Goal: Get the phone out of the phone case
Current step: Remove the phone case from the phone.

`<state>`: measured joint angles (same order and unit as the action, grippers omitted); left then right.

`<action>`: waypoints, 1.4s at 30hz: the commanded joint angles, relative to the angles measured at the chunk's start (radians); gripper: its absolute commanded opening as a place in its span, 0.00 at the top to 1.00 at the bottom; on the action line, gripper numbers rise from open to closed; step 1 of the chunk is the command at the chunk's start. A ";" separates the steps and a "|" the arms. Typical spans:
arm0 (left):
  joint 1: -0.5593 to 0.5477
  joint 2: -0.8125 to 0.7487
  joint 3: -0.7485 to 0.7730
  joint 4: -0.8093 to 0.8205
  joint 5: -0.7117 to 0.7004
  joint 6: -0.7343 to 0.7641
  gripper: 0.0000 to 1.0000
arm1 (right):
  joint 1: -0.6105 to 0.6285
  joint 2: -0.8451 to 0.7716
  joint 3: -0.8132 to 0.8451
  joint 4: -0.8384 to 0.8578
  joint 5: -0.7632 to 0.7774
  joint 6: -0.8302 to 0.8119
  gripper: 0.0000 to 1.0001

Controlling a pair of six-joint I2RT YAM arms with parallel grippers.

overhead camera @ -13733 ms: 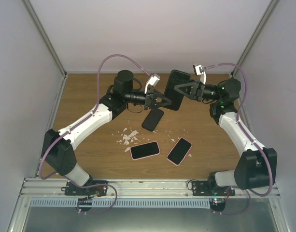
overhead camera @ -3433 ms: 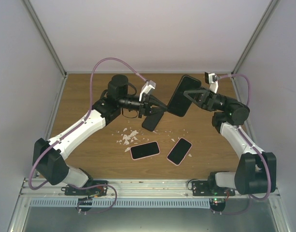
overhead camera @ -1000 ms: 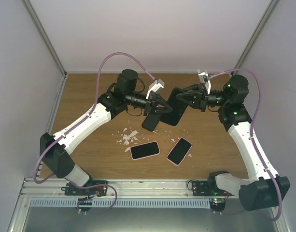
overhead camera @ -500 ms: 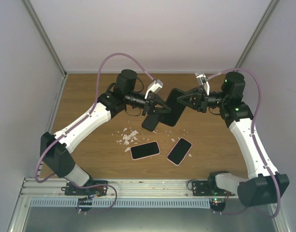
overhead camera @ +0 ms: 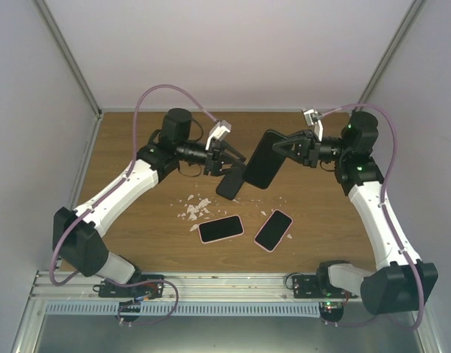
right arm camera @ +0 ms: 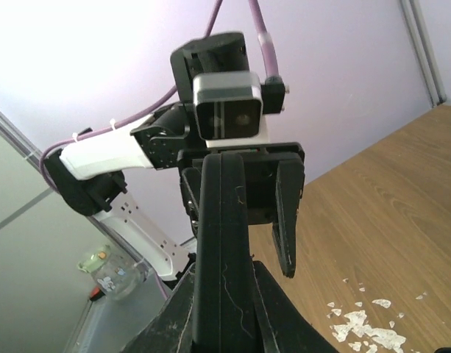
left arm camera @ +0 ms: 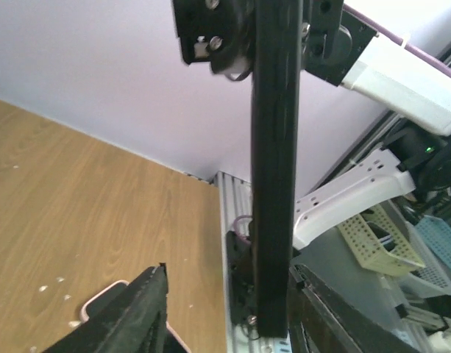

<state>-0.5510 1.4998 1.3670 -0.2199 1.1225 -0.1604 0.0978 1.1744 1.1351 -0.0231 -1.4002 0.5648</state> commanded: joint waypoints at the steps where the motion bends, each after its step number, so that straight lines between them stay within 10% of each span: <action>1: 0.035 -0.098 -0.103 0.050 0.016 0.028 0.51 | -0.012 -0.038 -0.032 0.273 -0.031 0.207 0.99; 9: 0.034 -0.119 -0.138 0.062 0.000 0.021 0.50 | -0.013 -0.036 -0.095 0.522 -0.033 0.434 1.00; 42: -0.012 -0.105 -0.164 0.102 -0.045 0.007 0.49 | -0.006 -0.052 -0.086 0.439 -0.008 0.341 0.99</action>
<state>-0.5541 1.3960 1.1984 -0.1577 1.1229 -0.1566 0.0887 1.1572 1.0355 0.3981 -1.4185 0.9108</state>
